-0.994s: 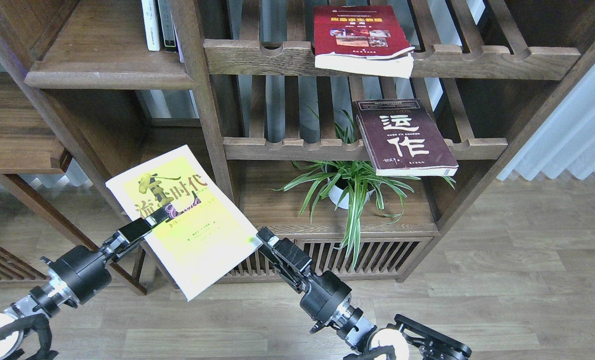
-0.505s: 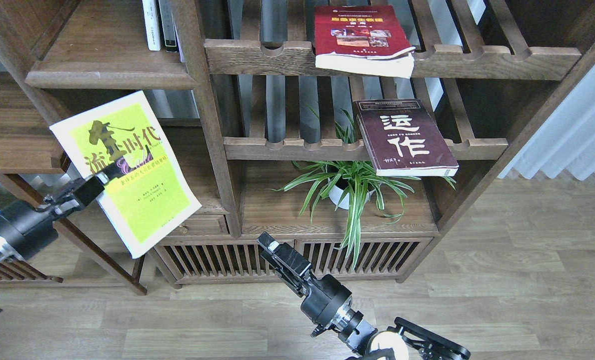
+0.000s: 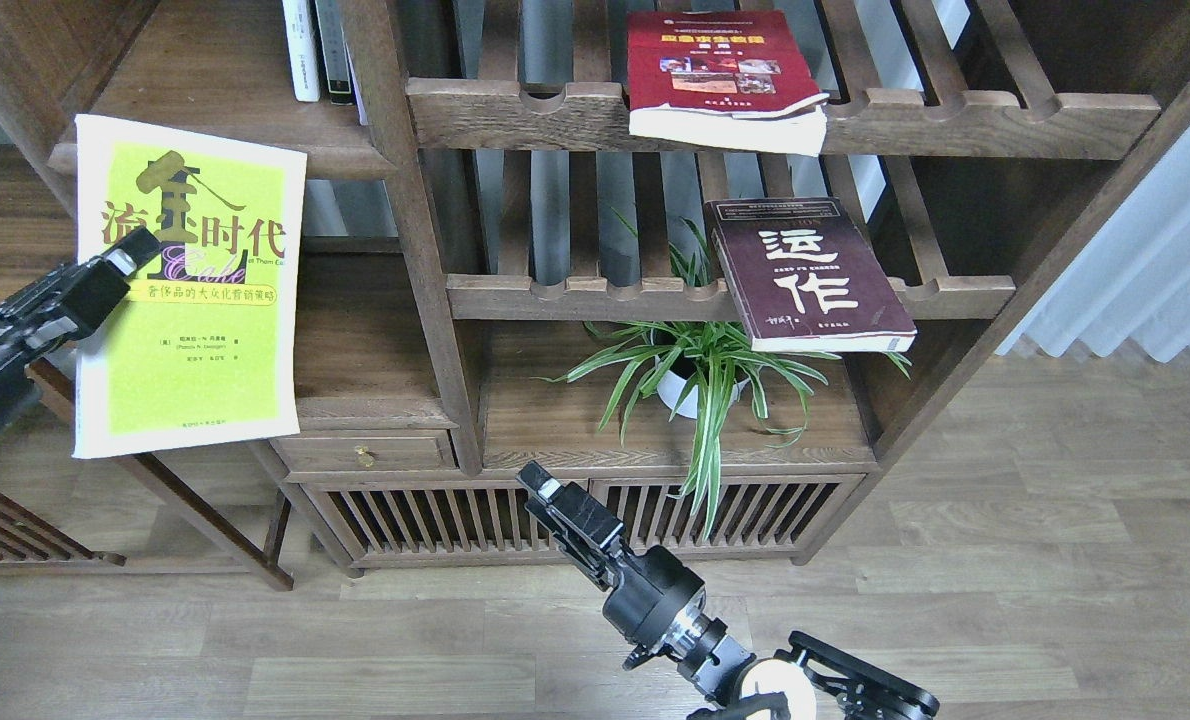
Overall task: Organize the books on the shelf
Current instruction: 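Carry the yellow book up and away with the left gripper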
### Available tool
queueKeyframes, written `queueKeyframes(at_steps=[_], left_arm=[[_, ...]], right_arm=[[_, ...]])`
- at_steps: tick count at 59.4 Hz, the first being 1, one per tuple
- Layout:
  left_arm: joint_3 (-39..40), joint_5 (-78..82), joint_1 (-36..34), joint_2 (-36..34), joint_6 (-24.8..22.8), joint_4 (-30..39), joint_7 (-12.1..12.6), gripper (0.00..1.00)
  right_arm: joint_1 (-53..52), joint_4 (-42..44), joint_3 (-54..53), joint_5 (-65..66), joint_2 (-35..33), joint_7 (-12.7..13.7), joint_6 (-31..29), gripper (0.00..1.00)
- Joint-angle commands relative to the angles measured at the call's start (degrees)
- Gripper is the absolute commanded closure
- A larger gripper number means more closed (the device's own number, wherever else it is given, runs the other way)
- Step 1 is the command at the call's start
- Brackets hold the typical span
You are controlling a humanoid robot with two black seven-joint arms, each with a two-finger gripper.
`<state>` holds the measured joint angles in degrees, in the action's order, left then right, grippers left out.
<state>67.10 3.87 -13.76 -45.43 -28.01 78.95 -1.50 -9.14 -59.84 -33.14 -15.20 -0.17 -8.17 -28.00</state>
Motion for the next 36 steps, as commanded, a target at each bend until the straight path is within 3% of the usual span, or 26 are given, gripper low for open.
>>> queueKeyframes(at_steps=[1,36], left_arm=[[0.7,-0.3,-0.5,0.0,0.0,0.0,-0.2,0.96],[5.9,-3.8,-7.9,-1.2,0.0,-0.3,-0.8,0.96]], right_arm=[[0.0,0.4,0.0,0.0,0.0,0.0,0.0,0.25],[-0.2,1.9,0.1,0.0,0.2,0.0,0.0,0.25]])
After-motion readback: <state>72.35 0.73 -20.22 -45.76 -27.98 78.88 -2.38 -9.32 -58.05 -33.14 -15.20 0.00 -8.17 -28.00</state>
